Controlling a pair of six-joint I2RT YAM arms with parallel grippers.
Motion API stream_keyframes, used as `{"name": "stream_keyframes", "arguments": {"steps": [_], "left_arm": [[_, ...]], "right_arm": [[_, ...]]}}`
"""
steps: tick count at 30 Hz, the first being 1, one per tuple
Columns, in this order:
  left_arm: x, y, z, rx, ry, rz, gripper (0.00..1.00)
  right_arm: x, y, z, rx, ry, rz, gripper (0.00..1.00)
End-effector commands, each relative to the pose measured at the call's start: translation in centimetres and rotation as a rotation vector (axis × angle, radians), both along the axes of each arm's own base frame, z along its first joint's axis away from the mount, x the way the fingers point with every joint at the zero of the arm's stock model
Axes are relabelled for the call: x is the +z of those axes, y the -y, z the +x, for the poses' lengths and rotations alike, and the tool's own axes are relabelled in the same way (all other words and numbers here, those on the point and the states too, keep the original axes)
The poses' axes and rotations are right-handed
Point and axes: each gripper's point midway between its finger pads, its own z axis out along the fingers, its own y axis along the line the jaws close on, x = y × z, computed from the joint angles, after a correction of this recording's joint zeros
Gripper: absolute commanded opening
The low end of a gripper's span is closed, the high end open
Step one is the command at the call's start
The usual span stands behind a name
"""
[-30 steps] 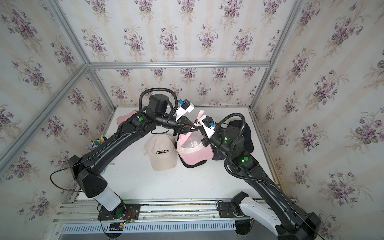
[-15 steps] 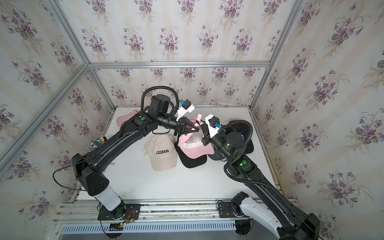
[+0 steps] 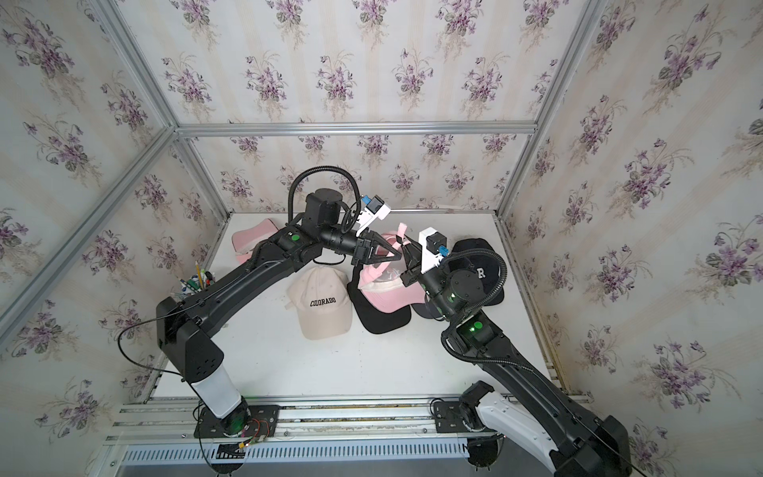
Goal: Open the adjustable buckle of the baseball cap
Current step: Pull the adjustable strap on the baseball cap.
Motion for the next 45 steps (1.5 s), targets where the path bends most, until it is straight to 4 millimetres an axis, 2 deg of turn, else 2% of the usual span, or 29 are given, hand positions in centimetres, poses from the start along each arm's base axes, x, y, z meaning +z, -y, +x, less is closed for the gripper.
{"name": "stream_keyframes", "arguments": {"steps": [1,8,14,20,29,32,33,35,38,41,45], "left_arm": [[1.7,0.5,0.2,-0.026,-0.037,-0.079,0.03],[1.9,0.9,0.5,-0.041,-0.084,-0.101,0.03],[0.1,0.6,0.3,-0.025,-0.093,-0.034,0.03],[-1.7,0.2,-0.2,-0.029,-0.116,0.028,0.03],[-3.1,-1.2,-0.5,0.035,-0.012,0.119,0.04],[-3.0,-1.6,0.4,0.103,0.071,0.145,0.17],[-2.6,-1.7,1.0,0.137,0.107,0.144,0.24],[-1.2,-1.9,2.3,0.214,0.185,0.128,0.44],[0.9,-2.7,4.1,0.362,0.31,0.105,0.58],[1.9,-4.0,5.3,0.518,0.436,0.107,0.65],[2.5,-5.5,5.1,0.678,0.595,0.116,0.67]], "right_arm": [[2.9,0.9,-0.2,-0.052,0.1,0.087,0.0],[2.7,0.9,0.4,-0.11,0.116,0.062,0.0],[3.4,2.8,0.4,-0.187,0.122,0.148,0.0],[4.4,3.0,0.2,-0.179,0.136,0.197,0.0],[4.0,3.7,0.7,-0.219,0.097,0.22,0.0],[3.8,3.4,1.1,-0.217,0.068,0.201,0.0],[3.6,3.3,1.3,-0.219,0.054,0.192,0.0],[3.2,3.3,1.8,-0.239,0.023,0.184,0.0],[2.7,4.0,2.8,-0.3,-0.046,0.205,0.0],[2.3,4.5,3.8,-0.35,-0.123,0.233,0.0],[2.2,4.9,4.5,-0.389,-0.18,0.311,0.0]]}}
